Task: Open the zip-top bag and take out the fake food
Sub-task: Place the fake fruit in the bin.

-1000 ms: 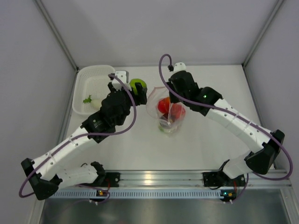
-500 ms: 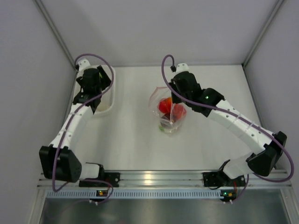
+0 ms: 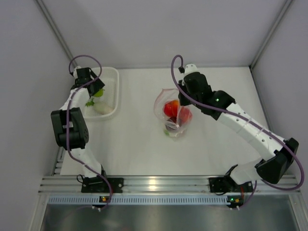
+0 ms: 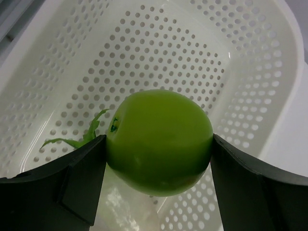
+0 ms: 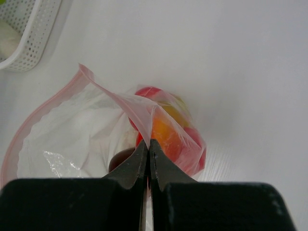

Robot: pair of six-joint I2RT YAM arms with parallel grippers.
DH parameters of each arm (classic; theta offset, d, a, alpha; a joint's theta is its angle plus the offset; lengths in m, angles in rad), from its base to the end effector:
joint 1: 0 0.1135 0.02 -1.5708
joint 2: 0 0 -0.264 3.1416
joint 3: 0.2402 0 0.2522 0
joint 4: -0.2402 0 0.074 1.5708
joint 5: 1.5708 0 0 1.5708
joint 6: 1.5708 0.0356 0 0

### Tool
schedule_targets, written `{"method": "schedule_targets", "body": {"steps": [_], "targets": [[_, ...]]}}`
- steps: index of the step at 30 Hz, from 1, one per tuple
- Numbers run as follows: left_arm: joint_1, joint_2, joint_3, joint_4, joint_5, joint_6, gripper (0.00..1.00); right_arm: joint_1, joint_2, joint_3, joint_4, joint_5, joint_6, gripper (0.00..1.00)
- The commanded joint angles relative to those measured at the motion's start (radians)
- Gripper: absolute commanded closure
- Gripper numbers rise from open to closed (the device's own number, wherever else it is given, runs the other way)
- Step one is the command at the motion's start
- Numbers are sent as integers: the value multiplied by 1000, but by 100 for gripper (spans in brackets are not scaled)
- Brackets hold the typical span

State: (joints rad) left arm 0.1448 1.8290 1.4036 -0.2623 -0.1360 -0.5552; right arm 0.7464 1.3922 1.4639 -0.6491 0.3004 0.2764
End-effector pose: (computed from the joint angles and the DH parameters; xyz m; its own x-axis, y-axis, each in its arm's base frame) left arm 0.4146 0.0653 0.2529 -0.4038 -0.5866 -0.7020 -0.5407 0.7720 -0.3342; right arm 0.2301 0.1984 0.3917 -0.5128 -0.1192 -0.8502 -0.3395 0.9377 0.0733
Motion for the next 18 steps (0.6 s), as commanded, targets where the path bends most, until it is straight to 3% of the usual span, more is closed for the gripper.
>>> {"method": "schedule_targets", "body": {"steps": [1, 3, 9, 11, 18], "targets": [[10, 42, 61, 12, 38, -34, 57, -21, -39, 3, 43, -44, -20, 100], [10, 53, 66, 12, 33, -40, 38, -25, -44, 3, 43, -55, -22, 100], [10, 50, 89, 0, 36, -34, 15, -47, -44, 7, 48, -76, -25, 100], [10, 32, 97, -5, 47, -22, 2, -48, -38, 10, 46, -84, -25, 100], [10, -34, 130, -49, 69, 5, 2, -48, -35, 27, 34, -93, -22, 100]]}}
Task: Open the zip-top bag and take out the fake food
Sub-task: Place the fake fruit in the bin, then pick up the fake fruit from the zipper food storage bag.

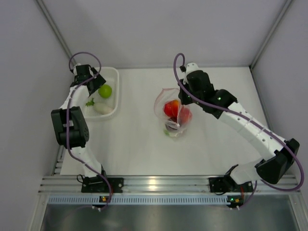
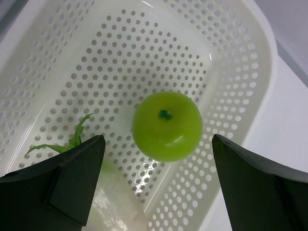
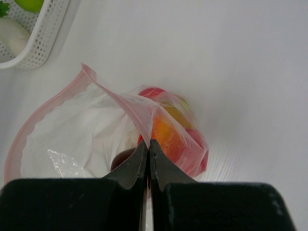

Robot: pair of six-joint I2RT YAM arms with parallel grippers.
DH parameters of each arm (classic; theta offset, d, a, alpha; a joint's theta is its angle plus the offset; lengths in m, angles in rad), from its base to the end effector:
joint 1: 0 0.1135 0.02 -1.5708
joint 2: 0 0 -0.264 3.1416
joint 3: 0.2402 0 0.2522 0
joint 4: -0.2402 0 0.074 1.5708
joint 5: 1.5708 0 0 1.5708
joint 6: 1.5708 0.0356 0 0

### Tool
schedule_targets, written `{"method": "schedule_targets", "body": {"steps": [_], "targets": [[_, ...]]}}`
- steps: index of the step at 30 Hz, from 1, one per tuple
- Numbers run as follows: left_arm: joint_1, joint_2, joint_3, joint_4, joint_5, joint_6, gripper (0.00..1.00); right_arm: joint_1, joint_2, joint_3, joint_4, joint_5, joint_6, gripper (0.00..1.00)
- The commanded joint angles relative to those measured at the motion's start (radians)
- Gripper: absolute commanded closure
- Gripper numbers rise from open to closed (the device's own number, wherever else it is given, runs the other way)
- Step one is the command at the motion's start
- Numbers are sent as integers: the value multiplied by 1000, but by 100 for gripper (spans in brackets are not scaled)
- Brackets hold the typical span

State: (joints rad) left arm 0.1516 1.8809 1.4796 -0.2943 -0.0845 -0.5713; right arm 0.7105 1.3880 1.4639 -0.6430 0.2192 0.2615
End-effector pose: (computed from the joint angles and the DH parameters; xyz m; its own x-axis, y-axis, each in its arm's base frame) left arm 0.4281 0.0684 0.2543 -0.4169 -0.6087 -0.6750 -0.5230 0.7680 -0.3696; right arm 0.2351 0.1920 0.3931 -0.5220 -0.1162 -0.8450 -0.3754 0.9209 0.1052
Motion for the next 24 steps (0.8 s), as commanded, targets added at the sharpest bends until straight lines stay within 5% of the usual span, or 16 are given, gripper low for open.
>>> {"method": "schedule_targets", "body": {"steps": [1, 8, 24], "targets": [[2, -101, 54, -19, 26, 24, 2, -13, -30, 29, 25, -14, -7, 100], [-27, -299, -1, -22, 126, 31, 2, -13, -17, 36, 28, -12, 4, 100], [-607, -721, -176, -16, 95, 19, 8, -13, -21, 47, 19, 9, 61, 100]]}}
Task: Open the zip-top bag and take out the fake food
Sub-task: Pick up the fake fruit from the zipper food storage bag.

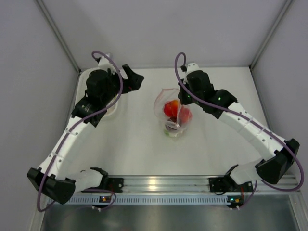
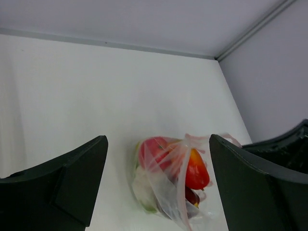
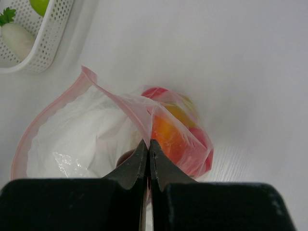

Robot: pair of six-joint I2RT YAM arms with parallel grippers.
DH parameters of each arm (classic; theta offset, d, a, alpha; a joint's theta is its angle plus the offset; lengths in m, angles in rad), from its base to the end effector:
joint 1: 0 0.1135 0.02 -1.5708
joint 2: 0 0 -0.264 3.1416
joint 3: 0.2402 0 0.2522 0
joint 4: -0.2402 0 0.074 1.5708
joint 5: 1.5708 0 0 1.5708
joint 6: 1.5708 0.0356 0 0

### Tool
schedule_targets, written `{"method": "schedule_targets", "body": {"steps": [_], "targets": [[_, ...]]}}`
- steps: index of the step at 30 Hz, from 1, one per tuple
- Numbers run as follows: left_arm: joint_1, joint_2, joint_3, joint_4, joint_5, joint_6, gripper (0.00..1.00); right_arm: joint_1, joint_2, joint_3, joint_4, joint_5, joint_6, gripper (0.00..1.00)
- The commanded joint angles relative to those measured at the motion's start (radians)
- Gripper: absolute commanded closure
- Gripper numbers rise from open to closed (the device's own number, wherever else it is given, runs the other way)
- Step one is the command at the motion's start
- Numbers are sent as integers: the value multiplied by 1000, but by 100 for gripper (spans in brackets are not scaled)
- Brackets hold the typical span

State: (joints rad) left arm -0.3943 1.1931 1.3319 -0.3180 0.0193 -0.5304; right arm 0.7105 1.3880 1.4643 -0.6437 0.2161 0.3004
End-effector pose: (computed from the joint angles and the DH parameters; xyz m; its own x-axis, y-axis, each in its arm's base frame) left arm 0.2442 -0.1024 0.4327 -0.3451 -0.4042 -0.8471 0.2632 0.8246 -0.5007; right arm 0.2350 0.1921 0.3931 -0.5371 -0.0808 -0.8396 -0.3570 0.9236 0.1395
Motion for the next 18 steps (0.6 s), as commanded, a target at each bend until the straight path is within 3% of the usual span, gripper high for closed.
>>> {"method": "schedule_targets", "body": {"steps": [1, 7, 13, 18], "targets": [[-92, -38, -37, 8, -42, -34, 9, -13, -21, 45, 18, 14, 25, 100], [-348, -9, -36, 13, -153, -68, 20, -8, -47, 24, 30, 48, 48, 100], [-486, 33, -53, 71, -225, -108, 57, 0, -75, 2, 46, 66, 60, 100], [-509, 105, -54, 143, -220, -114, 60, 1, -93, -21, 68, 49, 68, 100]]}}
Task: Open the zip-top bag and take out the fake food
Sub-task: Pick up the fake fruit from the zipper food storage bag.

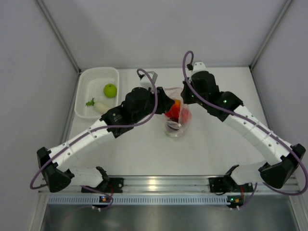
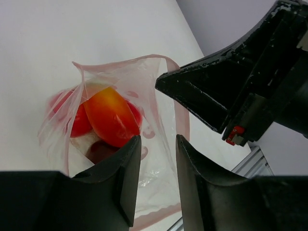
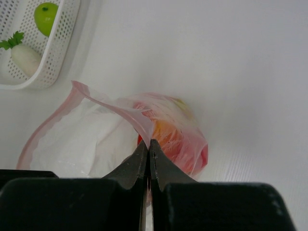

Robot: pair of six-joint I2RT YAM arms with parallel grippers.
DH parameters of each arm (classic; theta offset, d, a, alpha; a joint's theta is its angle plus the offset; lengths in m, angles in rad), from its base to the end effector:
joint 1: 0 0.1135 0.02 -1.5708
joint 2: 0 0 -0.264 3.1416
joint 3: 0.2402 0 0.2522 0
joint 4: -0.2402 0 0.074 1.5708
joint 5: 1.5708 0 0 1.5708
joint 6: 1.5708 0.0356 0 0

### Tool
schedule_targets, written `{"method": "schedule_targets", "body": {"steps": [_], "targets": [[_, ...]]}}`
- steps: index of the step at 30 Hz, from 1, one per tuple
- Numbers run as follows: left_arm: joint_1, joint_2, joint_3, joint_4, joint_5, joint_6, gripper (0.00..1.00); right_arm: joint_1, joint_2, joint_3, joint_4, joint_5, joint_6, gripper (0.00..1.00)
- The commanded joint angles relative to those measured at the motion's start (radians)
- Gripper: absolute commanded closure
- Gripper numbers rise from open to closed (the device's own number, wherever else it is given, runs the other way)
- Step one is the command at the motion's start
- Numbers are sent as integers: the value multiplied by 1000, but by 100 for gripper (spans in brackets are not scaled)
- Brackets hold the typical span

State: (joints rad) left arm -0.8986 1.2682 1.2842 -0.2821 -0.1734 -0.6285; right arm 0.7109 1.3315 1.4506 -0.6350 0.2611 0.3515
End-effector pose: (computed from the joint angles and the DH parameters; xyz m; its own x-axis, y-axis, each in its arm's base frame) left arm 0.1857 -0.2235 0.4007 -0.5247 -0.2707 -0.8071 0.4433 0.7225 -0.5305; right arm 0.2241 0.1808 0.4052 -0.5094 0.0003 -0.8605 -0.3034 0.9357 0.1799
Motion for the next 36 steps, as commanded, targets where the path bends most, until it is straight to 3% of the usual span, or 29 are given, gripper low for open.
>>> {"method": "schedule_targets", "body": {"steps": [1, 16, 20, 28, 36], "targets": [[-5, 39, -11, 125, -20, -13, 60, 1, -40, -13, 61, 0, 18, 100], [-5, 327, 63, 126, -132, -31, 53, 1, -77, -67, 67, 44, 9, 100], [-5, 367, 79, 124, -133, -33, 40, 1, -80, -73, 67, 41, 9, 100], [-5, 445, 130, 90, -156, -26, 30, 1, -92, -96, 77, 21, 11, 100], [-5, 533, 171, 77, -94, -14, 17, 1, -110, -102, 77, 15, 7, 100]]}}
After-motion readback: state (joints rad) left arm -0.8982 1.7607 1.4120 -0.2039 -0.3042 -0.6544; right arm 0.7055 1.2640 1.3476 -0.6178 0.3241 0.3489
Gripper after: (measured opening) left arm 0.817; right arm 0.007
